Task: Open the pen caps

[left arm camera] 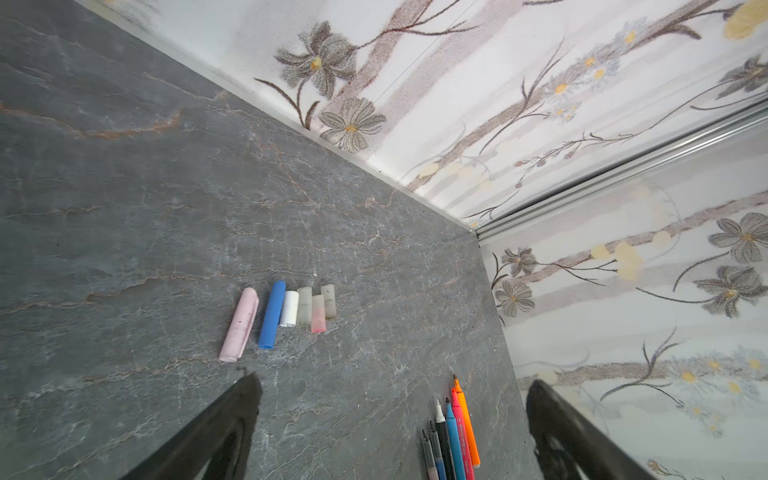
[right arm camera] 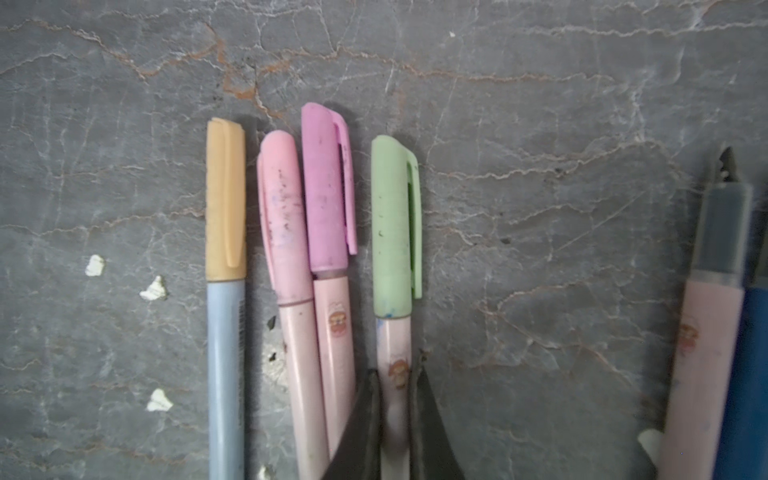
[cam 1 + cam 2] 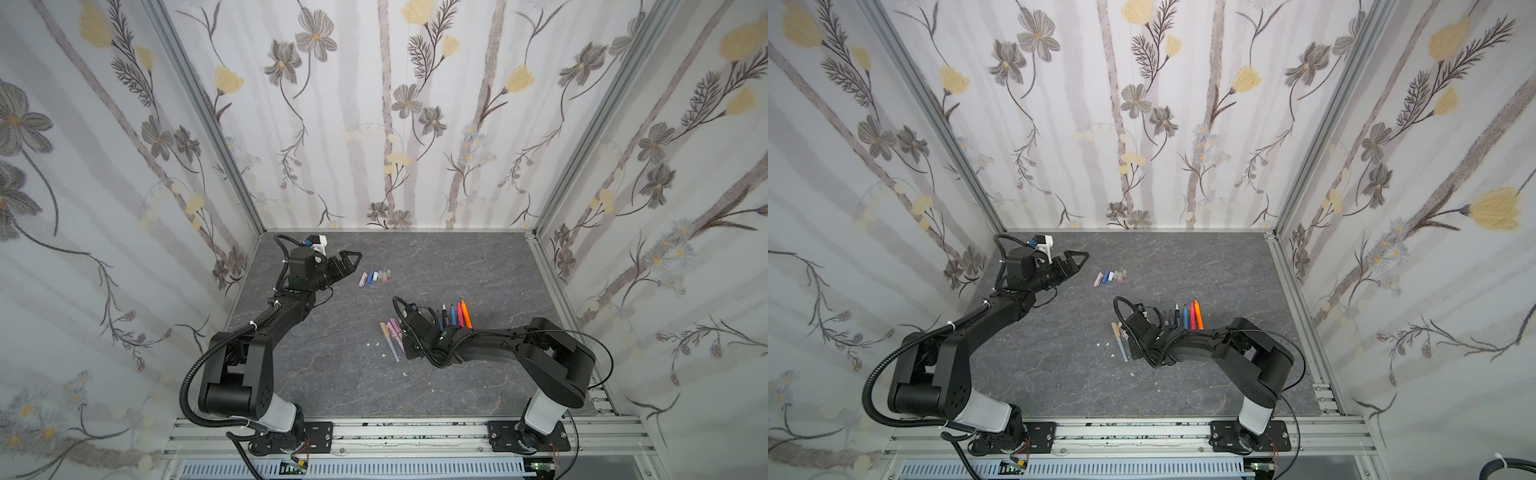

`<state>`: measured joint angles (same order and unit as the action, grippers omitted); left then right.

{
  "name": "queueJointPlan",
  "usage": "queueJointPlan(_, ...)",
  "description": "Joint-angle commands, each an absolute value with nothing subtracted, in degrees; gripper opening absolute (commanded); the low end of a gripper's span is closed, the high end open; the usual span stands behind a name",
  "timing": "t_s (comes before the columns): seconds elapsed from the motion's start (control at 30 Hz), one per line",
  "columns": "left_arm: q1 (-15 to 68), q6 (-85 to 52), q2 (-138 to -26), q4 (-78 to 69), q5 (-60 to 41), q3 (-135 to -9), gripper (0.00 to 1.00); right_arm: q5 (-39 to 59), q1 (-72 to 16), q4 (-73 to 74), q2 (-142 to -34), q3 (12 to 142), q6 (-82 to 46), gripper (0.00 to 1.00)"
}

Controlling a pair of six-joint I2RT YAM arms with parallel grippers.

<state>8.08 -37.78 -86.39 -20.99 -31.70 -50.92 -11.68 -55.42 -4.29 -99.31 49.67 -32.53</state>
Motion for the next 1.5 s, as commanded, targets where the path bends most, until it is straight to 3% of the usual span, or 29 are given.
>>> queueJointPlan(0.0, 9.5, -35.1, -85.3, -18.1, -31.3, -52.1, 1.0, -11.4, -54.9, -8.1, -97.9, 48.7, -32.7, 0.05)
queueJointPlan(0.53, 25.6, -34.2, -90.1, -16.4, -37.5, -50.9, 0.79, -5.1, -43.2, -3.5, -78.8, 44.5, -29.1, 0.01)
queueJointPlan(0.7, 29.6, -36.0, -93.7, -19.5, -38.5, -51.6, 0.7, -3.9, -41.9, -2.4, -78.4, 45.9, -28.7, 0.01)
queueJointPlan(1.03, 34.2, -37.5, -100.6, -21.8, -37.8, -56.8, 0.62, -0.5, -41.7, -0.3, -79.9, 47.5, -28.7, 0.01)
queueJointPlan(1.47, 34.5, -36.6, -104.3, -20.6, -35.3, -60.4, 0.45, 0.4, -41.8, 0.0, -80.4, 47.3, -28.6, 0.0)
